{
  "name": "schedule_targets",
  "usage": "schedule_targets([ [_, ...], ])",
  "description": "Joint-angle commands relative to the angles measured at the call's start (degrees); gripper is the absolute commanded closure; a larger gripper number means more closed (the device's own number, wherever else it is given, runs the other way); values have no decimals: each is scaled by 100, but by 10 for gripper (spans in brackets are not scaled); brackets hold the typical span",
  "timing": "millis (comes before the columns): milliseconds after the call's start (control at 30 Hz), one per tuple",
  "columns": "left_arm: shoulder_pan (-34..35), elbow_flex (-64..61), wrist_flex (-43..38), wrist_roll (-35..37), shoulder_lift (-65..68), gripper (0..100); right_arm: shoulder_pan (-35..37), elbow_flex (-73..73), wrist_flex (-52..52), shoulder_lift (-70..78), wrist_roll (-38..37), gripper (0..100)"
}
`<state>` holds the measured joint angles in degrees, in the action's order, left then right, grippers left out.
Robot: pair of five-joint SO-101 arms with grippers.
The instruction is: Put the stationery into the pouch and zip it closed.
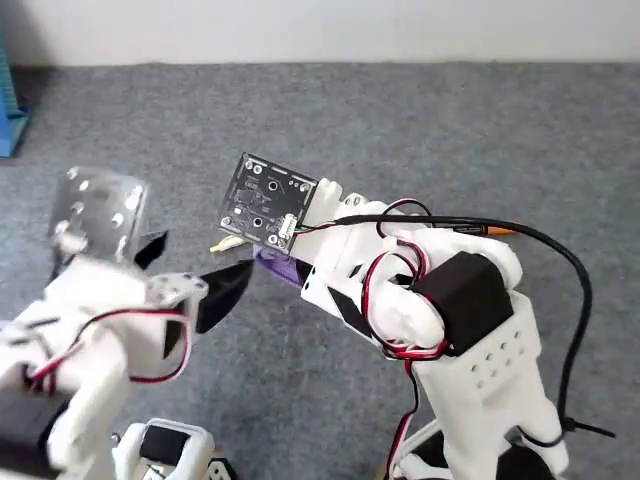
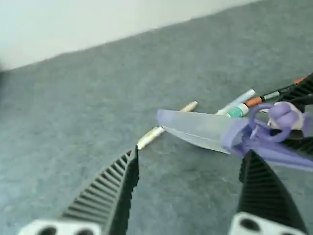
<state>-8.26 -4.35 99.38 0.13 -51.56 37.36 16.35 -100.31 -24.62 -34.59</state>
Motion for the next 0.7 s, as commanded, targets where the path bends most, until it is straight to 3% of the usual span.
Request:
schedule_targets([
  [0,-149,224,-18,237,431,681,4,-158,-242,31,53,991],
  [367,-114,171,-308,281,1257,682,4,-158,-242,22,53,991],
  [600,-132,-831,-677,273,1275,690,-4,-176,-259,-198,18,991],
  [667,-149,-1121,-756,255,1275,734,4,-299,-259,-338,9,991],
])
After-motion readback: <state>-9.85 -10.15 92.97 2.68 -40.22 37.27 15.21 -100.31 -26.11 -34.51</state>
